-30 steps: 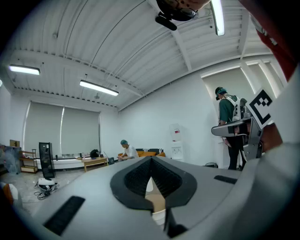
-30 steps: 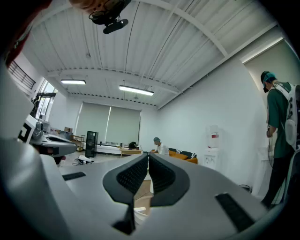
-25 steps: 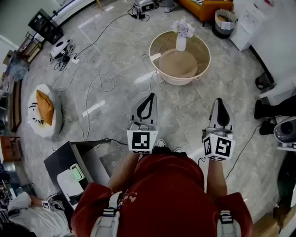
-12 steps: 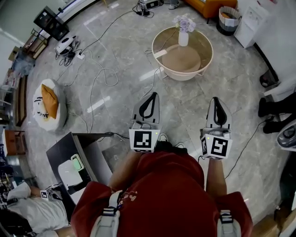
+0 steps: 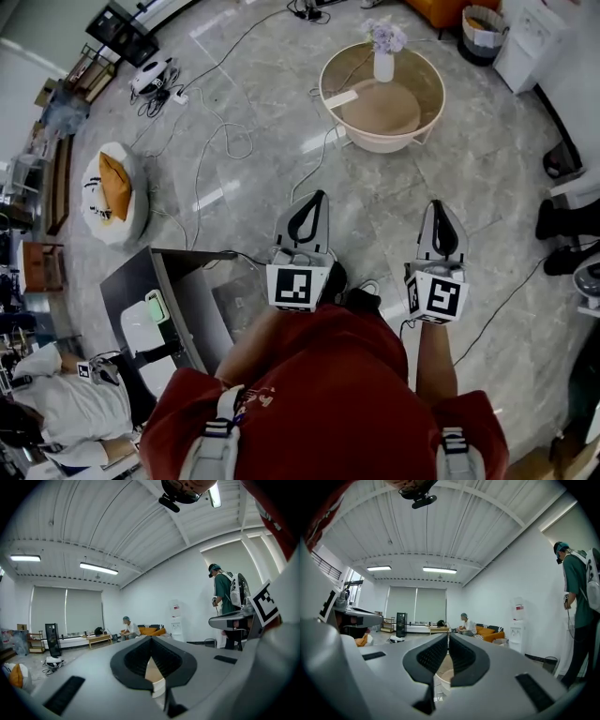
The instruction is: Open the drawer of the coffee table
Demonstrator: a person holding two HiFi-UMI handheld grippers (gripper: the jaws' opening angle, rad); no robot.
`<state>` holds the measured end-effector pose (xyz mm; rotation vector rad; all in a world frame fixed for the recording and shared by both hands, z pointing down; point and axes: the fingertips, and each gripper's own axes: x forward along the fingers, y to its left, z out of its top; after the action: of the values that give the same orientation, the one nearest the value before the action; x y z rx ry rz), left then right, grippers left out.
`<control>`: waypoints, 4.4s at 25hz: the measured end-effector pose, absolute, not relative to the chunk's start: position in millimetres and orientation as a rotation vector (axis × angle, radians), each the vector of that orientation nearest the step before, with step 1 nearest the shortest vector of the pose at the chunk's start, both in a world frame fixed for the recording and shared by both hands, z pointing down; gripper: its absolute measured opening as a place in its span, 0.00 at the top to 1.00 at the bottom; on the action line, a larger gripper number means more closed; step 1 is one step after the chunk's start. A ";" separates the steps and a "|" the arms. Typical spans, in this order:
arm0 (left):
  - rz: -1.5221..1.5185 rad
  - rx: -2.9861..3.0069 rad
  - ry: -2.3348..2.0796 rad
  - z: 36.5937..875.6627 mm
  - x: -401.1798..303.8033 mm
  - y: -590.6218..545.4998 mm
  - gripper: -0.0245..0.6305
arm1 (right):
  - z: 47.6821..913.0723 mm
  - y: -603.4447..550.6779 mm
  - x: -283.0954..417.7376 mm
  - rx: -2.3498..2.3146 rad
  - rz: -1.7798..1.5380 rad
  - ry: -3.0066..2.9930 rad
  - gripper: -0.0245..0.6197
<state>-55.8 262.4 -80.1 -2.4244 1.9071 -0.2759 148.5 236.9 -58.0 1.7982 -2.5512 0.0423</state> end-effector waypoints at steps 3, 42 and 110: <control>-0.288 -2.454 1.899 -77.8 -44.3 252.6 0.94 | -56.1 228.4 162.9 1.820 0.058 -2.535 0.92; -0.265 -2.616 1.586 3.3 -74.2 -80.5 0.94 | 29.8 -68.8 124.1 1.937 0.219 -2.332 0.92; -0.199 -2.613 1.616 756.3 -50.8 -123.7 0.94 | 870.9 -230.4 73.9 1.377 2.010 -3.156 0.50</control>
<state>-50.8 -123.7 756.3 -2.6126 1.6157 -0.1990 73.9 -230.4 870.9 1.3774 -3.1564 2.0105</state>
